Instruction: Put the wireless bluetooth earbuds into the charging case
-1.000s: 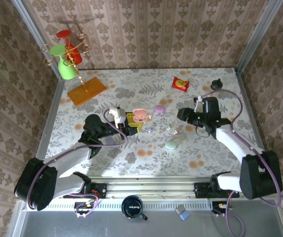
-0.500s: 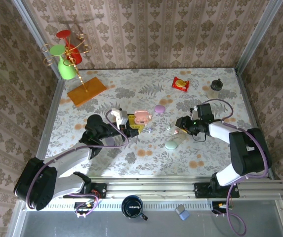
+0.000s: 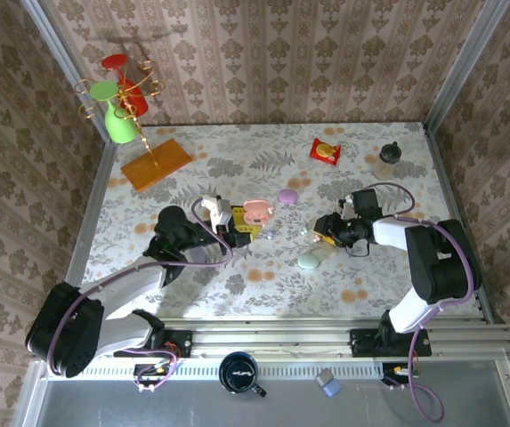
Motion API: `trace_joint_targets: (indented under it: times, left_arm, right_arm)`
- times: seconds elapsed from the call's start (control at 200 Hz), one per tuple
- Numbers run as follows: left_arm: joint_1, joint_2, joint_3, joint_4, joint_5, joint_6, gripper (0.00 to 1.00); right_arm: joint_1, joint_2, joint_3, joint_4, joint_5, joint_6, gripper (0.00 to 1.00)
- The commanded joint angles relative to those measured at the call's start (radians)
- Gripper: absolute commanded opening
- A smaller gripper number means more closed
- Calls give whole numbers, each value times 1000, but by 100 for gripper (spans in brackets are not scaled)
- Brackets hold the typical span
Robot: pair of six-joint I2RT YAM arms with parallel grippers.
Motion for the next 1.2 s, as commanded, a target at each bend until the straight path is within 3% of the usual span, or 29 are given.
trace_joint_targets:
  times: [0.0, 0.38, 1.195]
  left_arm:
    - [-4, 6, 36, 9, 16, 27, 25]
    - [-4, 13, 35, 13, 23, 27, 25]
    - [-4, 8, 21, 12, 18, 35, 26]
  right_arm:
    - [4, 3, 1, 10, -30, -6, 44]
    - [13, 43, 6, 34, -55, -3, 43]
    - [49, 69, 28, 42, -65, 0, 31]
